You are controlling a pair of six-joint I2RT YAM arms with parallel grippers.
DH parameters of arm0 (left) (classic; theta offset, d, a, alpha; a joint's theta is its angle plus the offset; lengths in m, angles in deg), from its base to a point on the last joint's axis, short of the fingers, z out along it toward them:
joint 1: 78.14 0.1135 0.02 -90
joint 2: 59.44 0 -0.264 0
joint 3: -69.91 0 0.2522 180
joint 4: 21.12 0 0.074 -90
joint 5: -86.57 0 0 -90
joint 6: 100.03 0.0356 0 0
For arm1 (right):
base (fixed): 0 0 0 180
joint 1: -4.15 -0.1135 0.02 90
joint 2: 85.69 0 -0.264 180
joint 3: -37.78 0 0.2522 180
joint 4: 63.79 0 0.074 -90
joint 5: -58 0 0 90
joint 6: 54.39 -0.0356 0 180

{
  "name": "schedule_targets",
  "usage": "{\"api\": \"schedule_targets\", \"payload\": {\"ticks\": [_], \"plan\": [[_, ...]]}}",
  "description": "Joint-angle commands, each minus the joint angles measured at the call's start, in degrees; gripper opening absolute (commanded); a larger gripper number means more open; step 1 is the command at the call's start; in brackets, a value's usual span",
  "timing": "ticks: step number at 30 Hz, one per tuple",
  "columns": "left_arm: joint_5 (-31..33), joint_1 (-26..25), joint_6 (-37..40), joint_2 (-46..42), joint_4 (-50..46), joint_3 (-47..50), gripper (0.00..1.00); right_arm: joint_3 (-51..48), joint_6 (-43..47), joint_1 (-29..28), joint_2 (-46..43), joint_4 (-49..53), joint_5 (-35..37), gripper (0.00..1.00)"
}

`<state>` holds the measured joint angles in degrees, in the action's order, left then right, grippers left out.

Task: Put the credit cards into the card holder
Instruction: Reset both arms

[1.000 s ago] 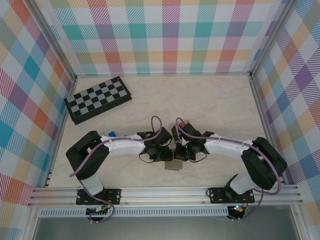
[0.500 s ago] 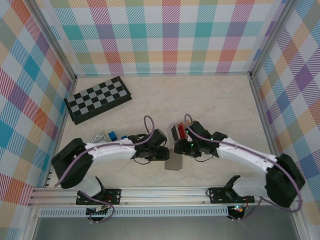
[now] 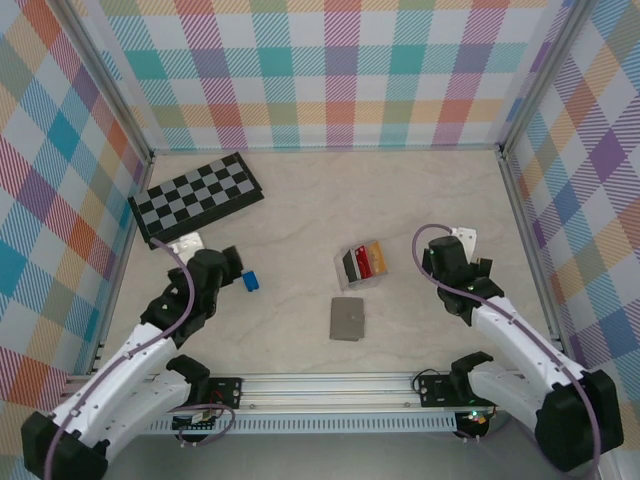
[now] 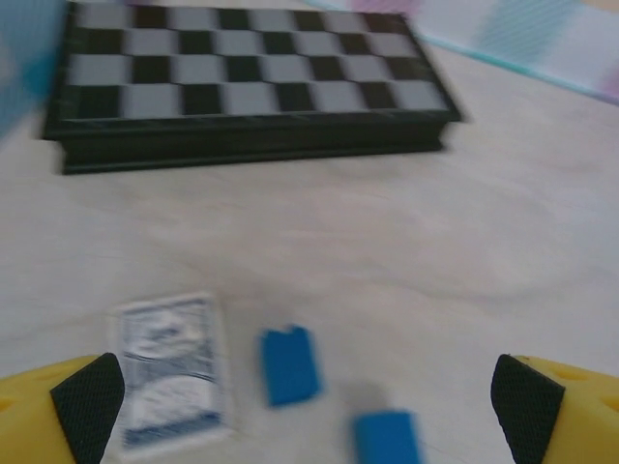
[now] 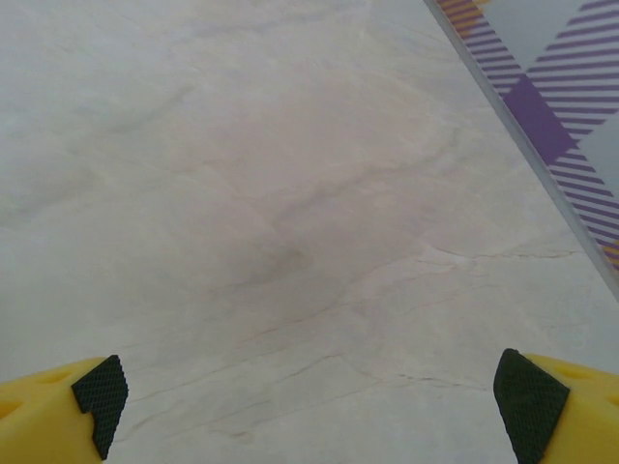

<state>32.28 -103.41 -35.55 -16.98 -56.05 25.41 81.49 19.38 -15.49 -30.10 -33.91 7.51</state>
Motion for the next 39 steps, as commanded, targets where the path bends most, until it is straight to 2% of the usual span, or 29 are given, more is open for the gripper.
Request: {"api": "schedule_targets", "payload": {"ticks": [1,3,5,7,10,12,15,16,17,19,21,22,23,25,26,28,39], "plan": [[3.3,7.0,8.3,0.9,13.9,6.7,1.0,-4.4,9.7,5.7,2.9,-19.6,-9.6,1.0],[5.5,9.8,8.9,4.6,18.7,6.8,1.0,-6.9,11.2,7.3,5.9,-28.2,-13.1,1.0],[3.2,10.2,18.6,10.1,29.4,7.8,1.0,-7.3,13.2,9.3,10.0,-34.2,-18.4,1.0],[3.5,11.2,22.3,16.3,35.1,8.1,1.0,-6.7,13.9,10.5,14.8,-38.9,-21.0,1.0],[-2.6,14.8,21.4,23.6,46.4,11.0,1.0,-5.3,15.0,11.4,19.5,-43.7,-23.3,1.0],[-5.0,15.3,22.2,28.9,55.6,12.0,1.0,-5.9,14.4,11.7,21.6,-49.5,-24.9,1.0],[-8.6,15.7,25.8,34.9,64.5,11.3,1.0,-4.6,17.8,11.9,23.6,-50.5,-28.8,1.0],[-10.9,17.0,24.7,36.7,67.6,11.6,1.0,-5.4,19.4,12.0,23.7,-51.9,-30.2,1.0],[-14.6,18.4,24.3,38.9,68.9,11.2,1.0,-7.6,20.6,12.4,24.7,-58.4,-32.2,1.0],[-16.9,18.5,25.2,43.2,73.1,11.3,1.0,-10.3,19.7,13.4,27.9,-67.2,-32.1,1.0],[-20.3,18.5,26.4,46.9,78.0,12.5,1.0,-10.1,18.8,14.6,27.7,-66.2,-34.0,1.0],[-20.1,18.7,26.3,47.3,78.8,12.3,1.0,-9.8,18.8,14.8,28.1,-65.9,-34.5,1.0],[-21.3,19.2,25.7,46.1,73.6,10.8,1.0,-9.5,18.6,15.2,29.0,-66.2,-35.5,1.0],[-20.3,19.7,25.0,47.3,70.1,8.0,1.0,-8.7,17.7,16.5,32.8,-69.0,-36.7,1.0],[-20.5,19.8,24.8,47.0,68.9,7.7,1.0,-6.8,16.9,17.3,31.5,-62.9,-38.0,1.0],[-20.3,19.8,24.8,46.9,68.9,7.7,1.0,-6.0,15.6,18.9,31.8,-61.9,-39.3,1.0],[-20.1,19.7,25.1,47.1,69.8,8.0,1.0,-6.1,15.5,19.0,31.9,-62.0,-39.1,1.0]]}}
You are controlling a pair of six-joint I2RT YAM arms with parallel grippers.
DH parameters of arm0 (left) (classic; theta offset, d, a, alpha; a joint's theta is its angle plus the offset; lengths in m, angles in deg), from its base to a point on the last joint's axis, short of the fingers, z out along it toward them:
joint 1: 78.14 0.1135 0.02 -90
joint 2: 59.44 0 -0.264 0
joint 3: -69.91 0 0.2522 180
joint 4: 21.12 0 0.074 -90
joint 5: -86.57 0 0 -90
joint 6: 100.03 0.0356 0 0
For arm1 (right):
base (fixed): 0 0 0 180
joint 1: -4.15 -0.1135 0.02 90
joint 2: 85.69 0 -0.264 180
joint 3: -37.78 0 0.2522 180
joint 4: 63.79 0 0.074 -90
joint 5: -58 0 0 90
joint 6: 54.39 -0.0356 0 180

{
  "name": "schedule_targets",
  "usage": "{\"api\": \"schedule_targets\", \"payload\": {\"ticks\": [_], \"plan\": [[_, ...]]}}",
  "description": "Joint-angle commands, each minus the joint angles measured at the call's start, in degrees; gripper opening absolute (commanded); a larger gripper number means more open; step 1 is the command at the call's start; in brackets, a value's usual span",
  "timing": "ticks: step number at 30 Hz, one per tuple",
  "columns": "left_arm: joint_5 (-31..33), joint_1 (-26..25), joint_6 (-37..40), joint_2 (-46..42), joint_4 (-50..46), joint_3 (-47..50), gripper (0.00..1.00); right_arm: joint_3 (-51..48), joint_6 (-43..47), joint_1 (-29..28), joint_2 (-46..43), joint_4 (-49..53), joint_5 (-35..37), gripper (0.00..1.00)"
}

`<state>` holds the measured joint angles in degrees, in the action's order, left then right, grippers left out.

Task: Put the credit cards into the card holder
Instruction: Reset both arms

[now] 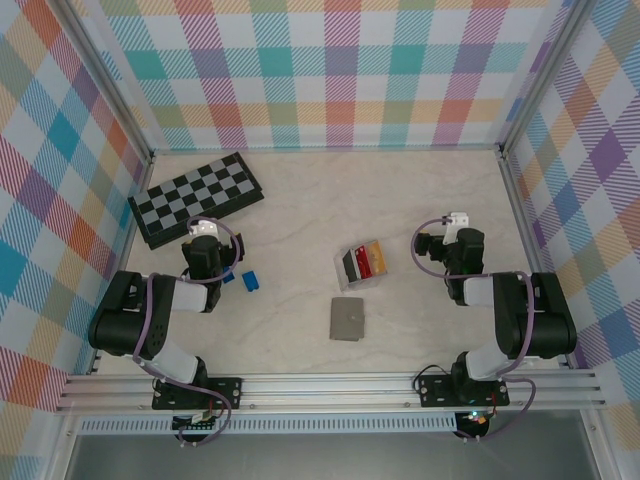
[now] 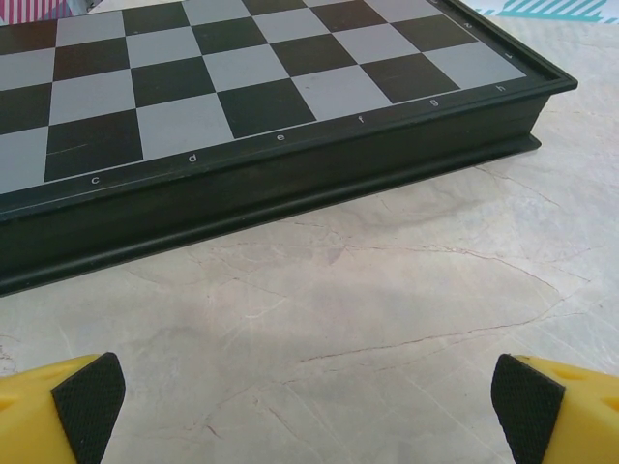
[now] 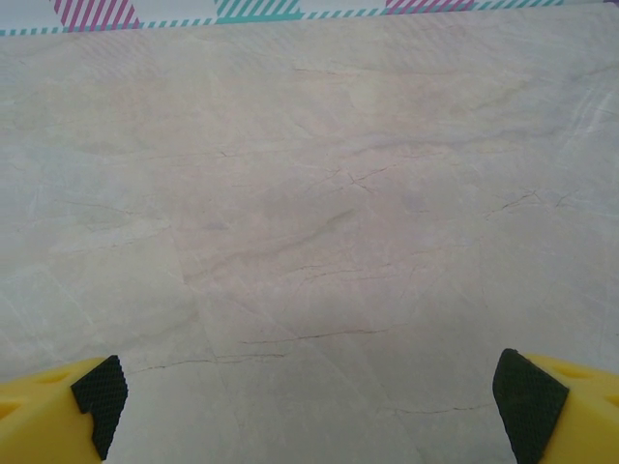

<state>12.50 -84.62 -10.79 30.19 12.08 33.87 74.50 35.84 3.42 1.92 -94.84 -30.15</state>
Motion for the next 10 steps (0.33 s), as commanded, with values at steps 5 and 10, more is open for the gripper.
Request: {"api": "schedule_targets", "payload": {"ticks": [5,10], "plan": [[-0.4,0.9,0.3,-0.1,1.6,-0.5,1.0,1.0,-0.8,0.0,-0.2,-0.8,-1.6,1.0],[-0.4,0.9,0.3,-0.1,1.6,-0.5,1.0,1.0,-0.9,0.0,-0.2,-0.8,-1.7,1.0]]}}
